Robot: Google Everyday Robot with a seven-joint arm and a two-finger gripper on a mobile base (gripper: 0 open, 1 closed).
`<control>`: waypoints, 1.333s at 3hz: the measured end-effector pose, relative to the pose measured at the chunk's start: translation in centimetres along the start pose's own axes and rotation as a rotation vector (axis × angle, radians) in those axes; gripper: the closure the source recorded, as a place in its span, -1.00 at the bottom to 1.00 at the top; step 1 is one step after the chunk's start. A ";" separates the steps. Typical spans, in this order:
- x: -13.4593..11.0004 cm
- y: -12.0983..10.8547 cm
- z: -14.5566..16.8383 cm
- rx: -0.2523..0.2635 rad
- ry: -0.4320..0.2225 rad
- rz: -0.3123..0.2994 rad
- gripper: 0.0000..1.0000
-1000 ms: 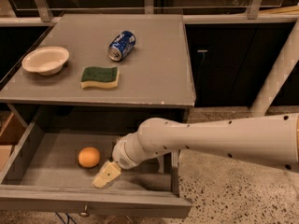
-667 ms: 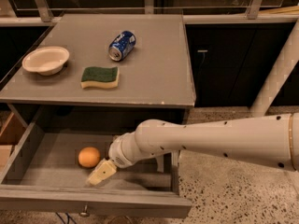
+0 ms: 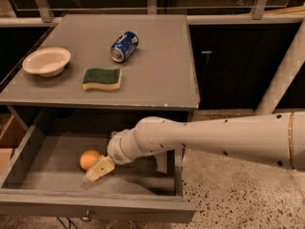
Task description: Pick orange from top drawer and place on counter
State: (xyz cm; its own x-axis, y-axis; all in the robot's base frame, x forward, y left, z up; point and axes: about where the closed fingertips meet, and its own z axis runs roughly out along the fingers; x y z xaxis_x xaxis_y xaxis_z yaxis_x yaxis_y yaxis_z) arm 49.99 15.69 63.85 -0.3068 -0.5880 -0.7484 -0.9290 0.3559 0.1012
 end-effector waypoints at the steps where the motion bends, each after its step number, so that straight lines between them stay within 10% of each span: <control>1: -0.9 -0.8 5.5 -0.017 0.007 0.003 -1.00; 2: -0.5 -0.8 5.8 -0.020 0.009 0.008 -1.00; 4: -0.5 -0.8 5.8 -0.020 0.009 0.008 -0.19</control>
Offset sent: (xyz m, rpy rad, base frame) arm 0.0281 0.0444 -0.0060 0.0295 -0.0022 0.0206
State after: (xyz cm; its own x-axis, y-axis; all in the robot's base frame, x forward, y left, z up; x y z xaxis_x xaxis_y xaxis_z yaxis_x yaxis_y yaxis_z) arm 52.07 19.97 60.37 -0.3157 -0.5917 -0.7418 -0.9306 0.3458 0.1202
